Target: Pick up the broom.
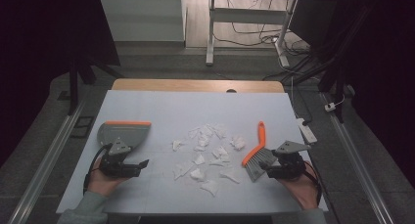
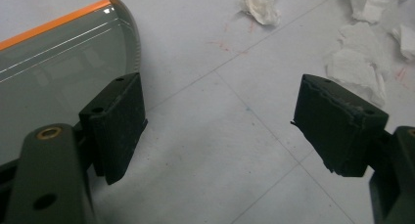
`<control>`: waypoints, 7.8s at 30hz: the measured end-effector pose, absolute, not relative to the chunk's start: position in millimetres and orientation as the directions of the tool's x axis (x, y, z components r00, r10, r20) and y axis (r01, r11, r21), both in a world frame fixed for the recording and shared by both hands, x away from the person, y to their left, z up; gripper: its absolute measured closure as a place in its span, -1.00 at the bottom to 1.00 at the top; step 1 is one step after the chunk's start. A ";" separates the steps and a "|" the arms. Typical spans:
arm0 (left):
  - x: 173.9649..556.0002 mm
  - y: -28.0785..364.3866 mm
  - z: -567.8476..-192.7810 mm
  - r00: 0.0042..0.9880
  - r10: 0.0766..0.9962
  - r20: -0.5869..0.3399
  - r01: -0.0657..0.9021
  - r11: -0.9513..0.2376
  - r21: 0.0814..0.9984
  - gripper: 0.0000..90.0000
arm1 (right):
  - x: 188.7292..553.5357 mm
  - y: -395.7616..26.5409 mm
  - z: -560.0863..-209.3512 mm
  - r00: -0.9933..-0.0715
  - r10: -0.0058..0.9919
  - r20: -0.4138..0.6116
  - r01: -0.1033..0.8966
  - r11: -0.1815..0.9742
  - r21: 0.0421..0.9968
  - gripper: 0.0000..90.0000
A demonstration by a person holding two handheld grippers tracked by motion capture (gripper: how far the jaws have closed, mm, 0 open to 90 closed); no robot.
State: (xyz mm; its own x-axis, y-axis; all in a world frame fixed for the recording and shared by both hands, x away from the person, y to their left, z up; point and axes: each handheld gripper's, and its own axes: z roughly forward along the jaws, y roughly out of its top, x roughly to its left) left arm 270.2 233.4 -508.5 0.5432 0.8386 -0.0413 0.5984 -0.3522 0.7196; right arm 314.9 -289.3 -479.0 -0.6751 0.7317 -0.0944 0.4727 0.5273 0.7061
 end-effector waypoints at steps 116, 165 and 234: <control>266.0 228.9 -508.0 0.544 0.839 -0.001 0.582 -0.377 0.721 -0.54 | 370.1 -217.5 -413.7 -0.655 0.632 0.414 0.585 0.078 0.807 0.57; 284.9 52.0 -473.6 0.802 0.597 0.020 0.324 -0.462 0.825 -0.41 | 358.4 -180.1 -439.3 -0.610 0.639 0.470 0.544 -0.094 0.834 0.57; 310.3 111.0 -465.4 0.821 0.570 0.038 0.389 -0.607 0.693 0.78 | 342.4 -184.2 -400.2 -0.875 0.484 -0.006 0.247 0.458 0.854 -0.13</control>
State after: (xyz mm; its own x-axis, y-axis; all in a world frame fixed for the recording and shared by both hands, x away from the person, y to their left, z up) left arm 310.3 111.0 -465.4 0.8207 0.5701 0.0381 0.3892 -0.6066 0.6932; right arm 342.4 -184.2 -400.2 -0.8752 0.4837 -0.0062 0.2469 0.4577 0.8541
